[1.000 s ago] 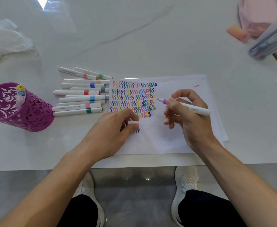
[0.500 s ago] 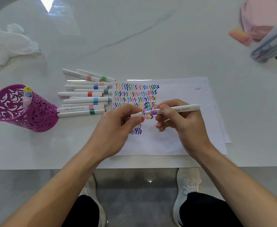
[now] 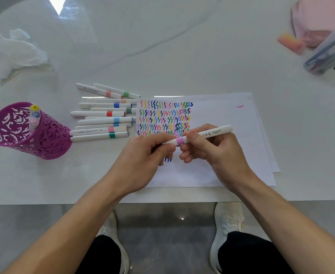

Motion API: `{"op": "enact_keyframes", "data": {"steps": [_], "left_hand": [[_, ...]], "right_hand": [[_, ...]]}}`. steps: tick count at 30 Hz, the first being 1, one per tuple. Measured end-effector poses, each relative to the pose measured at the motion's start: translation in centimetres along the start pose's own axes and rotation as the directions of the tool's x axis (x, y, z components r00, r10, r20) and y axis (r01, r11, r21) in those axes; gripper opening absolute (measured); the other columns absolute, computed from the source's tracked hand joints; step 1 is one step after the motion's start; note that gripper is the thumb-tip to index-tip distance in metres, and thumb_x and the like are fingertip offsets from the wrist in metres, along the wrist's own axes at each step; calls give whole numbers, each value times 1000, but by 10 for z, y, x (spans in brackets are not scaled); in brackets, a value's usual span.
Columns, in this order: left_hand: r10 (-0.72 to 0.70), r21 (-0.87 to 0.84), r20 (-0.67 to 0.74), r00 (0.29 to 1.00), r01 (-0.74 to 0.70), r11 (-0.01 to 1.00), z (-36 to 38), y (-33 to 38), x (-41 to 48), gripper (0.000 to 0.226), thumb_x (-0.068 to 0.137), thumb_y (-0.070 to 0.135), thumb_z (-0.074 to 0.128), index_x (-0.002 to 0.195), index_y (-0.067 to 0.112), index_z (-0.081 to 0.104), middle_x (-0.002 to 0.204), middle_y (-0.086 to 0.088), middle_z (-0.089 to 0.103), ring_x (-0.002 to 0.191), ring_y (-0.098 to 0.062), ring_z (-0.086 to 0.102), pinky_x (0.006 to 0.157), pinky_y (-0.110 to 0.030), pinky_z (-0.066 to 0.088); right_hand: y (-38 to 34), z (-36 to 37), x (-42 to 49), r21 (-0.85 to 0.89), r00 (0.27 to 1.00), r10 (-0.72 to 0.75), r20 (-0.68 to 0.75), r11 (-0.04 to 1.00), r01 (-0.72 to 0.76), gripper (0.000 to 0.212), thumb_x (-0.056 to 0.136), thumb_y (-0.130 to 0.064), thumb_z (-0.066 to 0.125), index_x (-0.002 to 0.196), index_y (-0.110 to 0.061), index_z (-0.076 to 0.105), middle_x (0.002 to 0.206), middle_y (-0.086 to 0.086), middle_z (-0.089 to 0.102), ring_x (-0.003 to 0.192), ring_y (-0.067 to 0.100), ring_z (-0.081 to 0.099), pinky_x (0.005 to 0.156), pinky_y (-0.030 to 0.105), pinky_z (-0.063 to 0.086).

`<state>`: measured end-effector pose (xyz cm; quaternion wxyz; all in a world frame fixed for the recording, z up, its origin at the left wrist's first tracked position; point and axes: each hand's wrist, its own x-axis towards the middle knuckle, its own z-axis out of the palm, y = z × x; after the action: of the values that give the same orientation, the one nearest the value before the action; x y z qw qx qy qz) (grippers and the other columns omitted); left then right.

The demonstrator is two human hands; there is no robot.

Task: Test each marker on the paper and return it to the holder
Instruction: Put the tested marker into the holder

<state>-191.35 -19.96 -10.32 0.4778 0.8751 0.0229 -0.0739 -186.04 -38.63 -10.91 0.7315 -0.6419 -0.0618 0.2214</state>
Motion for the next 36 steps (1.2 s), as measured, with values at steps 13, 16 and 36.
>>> {"op": "enact_keyframes", "data": {"steps": [13,16,36], "left_hand": [[24,-2,-18,1000,-24,1000,0,-1,-2,17,101,23,57,93,24,72,72,14,64,63,-7,57,59,-19,47],[1,6,-24,1000,-1,1000,-3,2,-2,17,100,29,57,96,23,72,74,15,66,68,-7,59,63,-19,48],[6,-214,-567,824,-155,964,-34,10,-18,14,90,18,74,101,28,75,97,3,75,89,-17,72,81,-36,60]], "right_hand": [[4,3,-2,103,999,41,6,994,-41,31,89,-16,69,104,12,71,90,28,75,76,38,74,67,36,62],[3,3,-1,78,999,48,13,996,-49,29,89,-19,69,103,6,73,91,24,77,77,36,75,69,35,62],[20,-4,0,-446,979,-150,-136,892,74,11,97,-23,71,106,-20,66,57,4,67,43,19,56,55,26,45]]}}
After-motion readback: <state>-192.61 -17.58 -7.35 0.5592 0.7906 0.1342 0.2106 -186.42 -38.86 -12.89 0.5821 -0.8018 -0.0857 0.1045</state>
